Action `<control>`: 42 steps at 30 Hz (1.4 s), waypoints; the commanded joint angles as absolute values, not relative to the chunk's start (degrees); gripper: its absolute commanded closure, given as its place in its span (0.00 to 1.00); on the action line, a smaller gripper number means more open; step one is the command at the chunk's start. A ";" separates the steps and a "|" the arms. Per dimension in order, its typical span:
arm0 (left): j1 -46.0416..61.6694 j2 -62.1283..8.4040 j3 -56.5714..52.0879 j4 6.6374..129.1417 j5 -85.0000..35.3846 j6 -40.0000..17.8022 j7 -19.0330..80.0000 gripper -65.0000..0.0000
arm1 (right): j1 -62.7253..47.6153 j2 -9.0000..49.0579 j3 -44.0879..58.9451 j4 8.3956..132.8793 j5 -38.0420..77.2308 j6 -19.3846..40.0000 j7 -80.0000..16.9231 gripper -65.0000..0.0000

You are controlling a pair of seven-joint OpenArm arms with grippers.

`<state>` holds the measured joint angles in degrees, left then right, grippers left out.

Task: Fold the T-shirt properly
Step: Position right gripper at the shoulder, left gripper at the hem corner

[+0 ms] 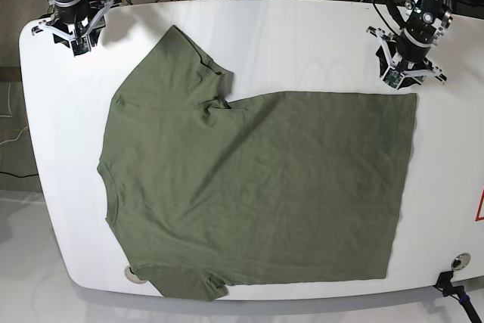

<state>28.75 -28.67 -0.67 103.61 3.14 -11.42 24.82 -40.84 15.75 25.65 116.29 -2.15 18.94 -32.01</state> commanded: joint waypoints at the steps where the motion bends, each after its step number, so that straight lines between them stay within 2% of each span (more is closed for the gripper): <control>1: 27.77 -29.66 0.36 103.95 2.81 -11.21 24.17 0.68 | -40.80 16.53 25.64 116.73 -2.58 18.74 -31.43 0.68; 11: 27.49 -31.06 1.60 101.53 3.21 -10.57 24.20 0.68 | -40.15 16.62 25.66 116.65 -7.14 18.51 -32.49 0.68; 20: 27.02 -30.71 1.67 101.08 2.74 -10.56 25.75 0.66 | -39.19 17.74 25.57 117.49 -6.85 18.41 -30.90 0.67; 35: 27.15 -30.81 1.86 101.19 2.74 -10.36 25.89 0.65 | -33.77 19.86 25.87 107.14 -16.13 20.11 -25.08 0.69; 41: 27.02 -30.75 1.92 101.28 2.45 -10.14 25.86 0.65 | -29.76 18.57 25.48 103.29 -18.15 20.75 -24.61 0.69; 42: 26.95 -29.41 1.98 100.79 2.86 -10.68 26.59 0.66 | -30.29 16.31 23.69 103.60 -16.04 21.23 -24.66 0.68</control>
